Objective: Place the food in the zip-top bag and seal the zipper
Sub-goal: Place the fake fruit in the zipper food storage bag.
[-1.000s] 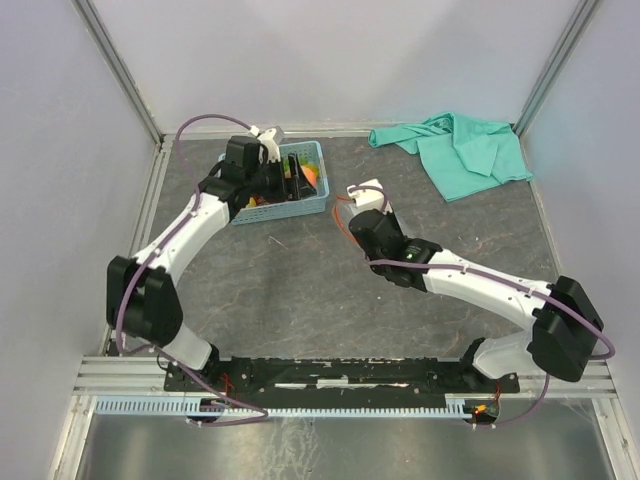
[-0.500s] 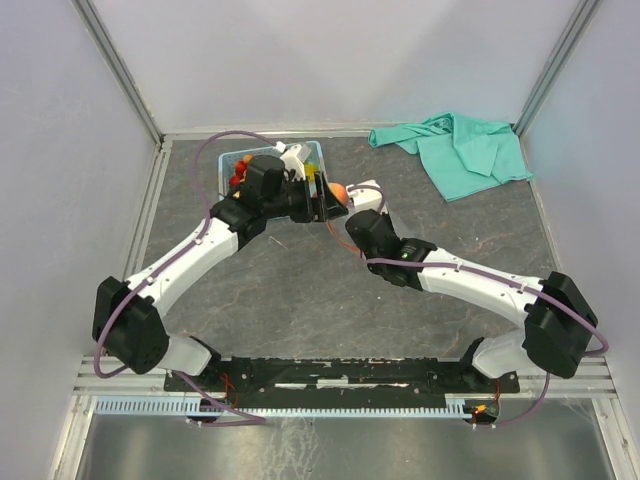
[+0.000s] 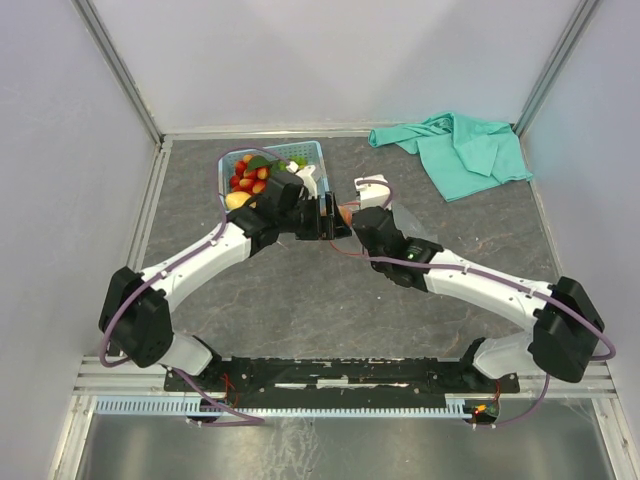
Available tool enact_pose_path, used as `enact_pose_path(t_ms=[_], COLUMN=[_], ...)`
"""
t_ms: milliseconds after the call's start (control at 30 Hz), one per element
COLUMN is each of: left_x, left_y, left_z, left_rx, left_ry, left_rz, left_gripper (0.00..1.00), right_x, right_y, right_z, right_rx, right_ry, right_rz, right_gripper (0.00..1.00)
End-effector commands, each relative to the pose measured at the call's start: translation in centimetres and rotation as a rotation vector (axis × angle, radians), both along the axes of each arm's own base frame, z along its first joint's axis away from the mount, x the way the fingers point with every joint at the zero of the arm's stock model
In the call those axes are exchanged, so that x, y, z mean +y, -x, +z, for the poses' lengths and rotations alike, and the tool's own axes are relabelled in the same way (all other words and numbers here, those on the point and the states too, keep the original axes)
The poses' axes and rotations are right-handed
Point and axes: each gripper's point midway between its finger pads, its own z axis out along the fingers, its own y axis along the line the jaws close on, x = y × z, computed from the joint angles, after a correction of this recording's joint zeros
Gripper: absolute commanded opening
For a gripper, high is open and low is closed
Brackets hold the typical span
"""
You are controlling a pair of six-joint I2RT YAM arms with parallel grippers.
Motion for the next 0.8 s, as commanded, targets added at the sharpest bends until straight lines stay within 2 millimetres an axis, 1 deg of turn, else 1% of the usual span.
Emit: enact_pose_path(t_ms=[0,67,233,400,567,667,767], left_x=[1.0,0.9,0.2,0.6,2.6,4.4,6.4], left_y=[-1.0,-0.9,-0.5,-0.6,-1.2,-1.6,-1.6], left_z=[-0.4,-0.3,0.7,1.2,0.3,-0.6,-1.0], left_rx=[-0.023,-0.036,-0.086,-0.134,-0.143,-0.127,-0.125], left_ry=[-0.102,-0.129,-0.144,-0.199,-0.307,-0.402,-0.489], left_rz=[0.06,0.052,0.025,0.05,0.14,0.201,0.259], left_gripper=[0.34,0.34,0.35,0.36,0.37,0.37,0.37], right_x=[1.5,1.9,3.0,3.7,4.6,4.8,4.6], right_y=[-0.2,-0.1,0.2,0.6,1.3,1.3,1.2], right_z=[3.3,3.3,3.0,2.8,2.9,3.4,4.0], right_rx=[-0.081,-0.081,-0.065,-0.049,-0.023,-0.025,-0.037], right_ry=[-0.172,-0.194,-0.223,-0.278,-0.358,-0.392,-0.41], right_rz=[0.041,0.059,0.116,0.138,0.164,0.164,0.156], right_gripper=[0.02,0.02,0.02,0.02,0.02,0.01,0.02])
